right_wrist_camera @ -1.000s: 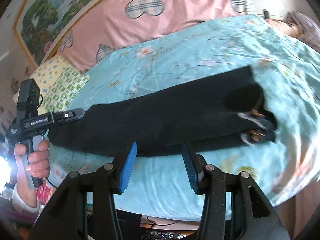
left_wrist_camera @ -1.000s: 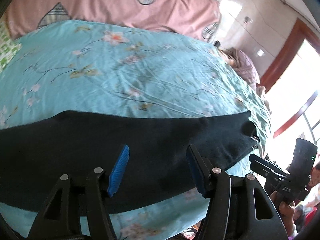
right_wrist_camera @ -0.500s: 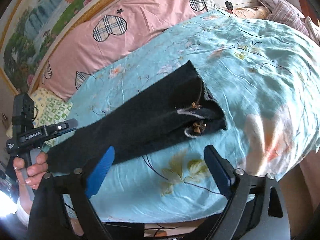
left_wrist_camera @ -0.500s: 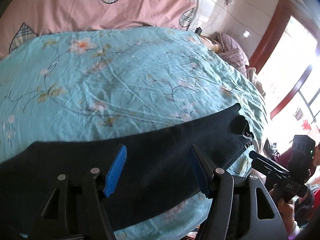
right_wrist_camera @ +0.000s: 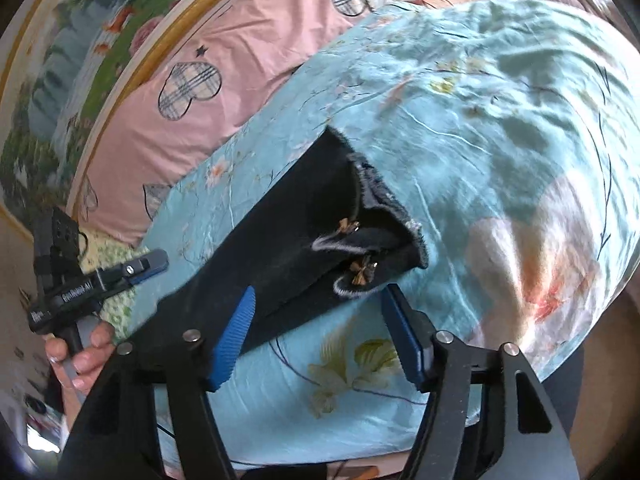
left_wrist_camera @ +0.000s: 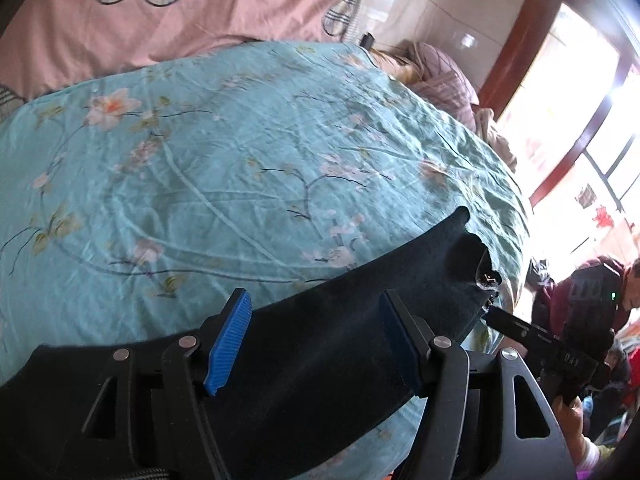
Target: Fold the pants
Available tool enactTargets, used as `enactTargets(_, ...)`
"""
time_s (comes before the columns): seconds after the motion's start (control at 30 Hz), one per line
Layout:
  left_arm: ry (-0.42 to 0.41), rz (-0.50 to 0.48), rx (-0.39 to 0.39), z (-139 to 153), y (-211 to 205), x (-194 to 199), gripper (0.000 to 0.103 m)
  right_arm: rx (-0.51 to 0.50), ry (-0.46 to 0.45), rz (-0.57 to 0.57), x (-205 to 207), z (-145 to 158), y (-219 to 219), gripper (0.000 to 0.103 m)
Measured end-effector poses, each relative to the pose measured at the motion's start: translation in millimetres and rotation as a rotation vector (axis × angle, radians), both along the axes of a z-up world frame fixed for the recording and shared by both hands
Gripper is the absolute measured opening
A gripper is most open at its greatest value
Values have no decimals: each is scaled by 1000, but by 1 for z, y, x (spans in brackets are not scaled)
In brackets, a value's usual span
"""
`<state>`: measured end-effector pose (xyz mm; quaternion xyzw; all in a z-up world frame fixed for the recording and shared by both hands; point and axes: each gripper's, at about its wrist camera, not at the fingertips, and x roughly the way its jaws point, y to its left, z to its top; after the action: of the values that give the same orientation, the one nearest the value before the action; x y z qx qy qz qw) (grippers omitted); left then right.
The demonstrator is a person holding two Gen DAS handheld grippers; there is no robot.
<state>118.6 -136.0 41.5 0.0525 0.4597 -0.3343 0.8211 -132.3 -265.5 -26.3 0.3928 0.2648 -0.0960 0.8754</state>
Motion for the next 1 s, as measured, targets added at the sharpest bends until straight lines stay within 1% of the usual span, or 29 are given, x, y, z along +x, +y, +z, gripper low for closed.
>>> enactTargets(0.07, -1, -26, 14, -2, -12, 4, 67, 30, -20, -17, 1, -1, -4, 65)
enactTargets(0.1, -1, -44, 23, -3, -18, 6, 67, 44, -28, -25, 2, -1, -6, 63)
enactTargets(0.17, -1, -74, 33, -5, -29, 8, 67, 79, -48, -41, 4, -4, -11, 54)
enactTargets(0.2, 1, -94, 38, -5, -36, 9, 67, 93, -54, -46, 6, -5, -13, 46)
enactTargets(0.27, 7, -134, 49, -7, -48, 11, 67, 134, -63, -59, 9, -11, -20, 42)
enactTargets(0.3, 12, -154, 53, -8, -54, 13, 67, 151, -72, -64, 10, -14, -23, 35)
enactTargets(0.43, 34, -228, 69, -11, -78, 20, 67, 150, -75, -60, 8, -18, -24, 23)
enactTargets(0.53, 63, -280, 78, -15, -95, 24, 67, 156, -84, -55, 3, -21, -27, 18)
enactTargets(0.63, 92, -324, 91, -19, -110, 28, 67, 138, -90, -42, 1, -21, -26, 15)
enactTargets(0.7, 110, -360, 97, -22, -119, 28, 67, 112, -90, -33, 0, -18, -25, 15)
enactTargets(0.87, 138, -466, 122, -30, -148, 25, 67, 120, -112, -5, -8, -21, -27, 14)
enactTargets(0.93, 159, -503, 126, -36, -161, 26, 62, 107, -114, 10, -9, -22, -26, 14)
enactTargets(1.0, 206, -535, 124, -44, -172, 29, 50, 93, -112, 20, -9, -21, -26, 14)
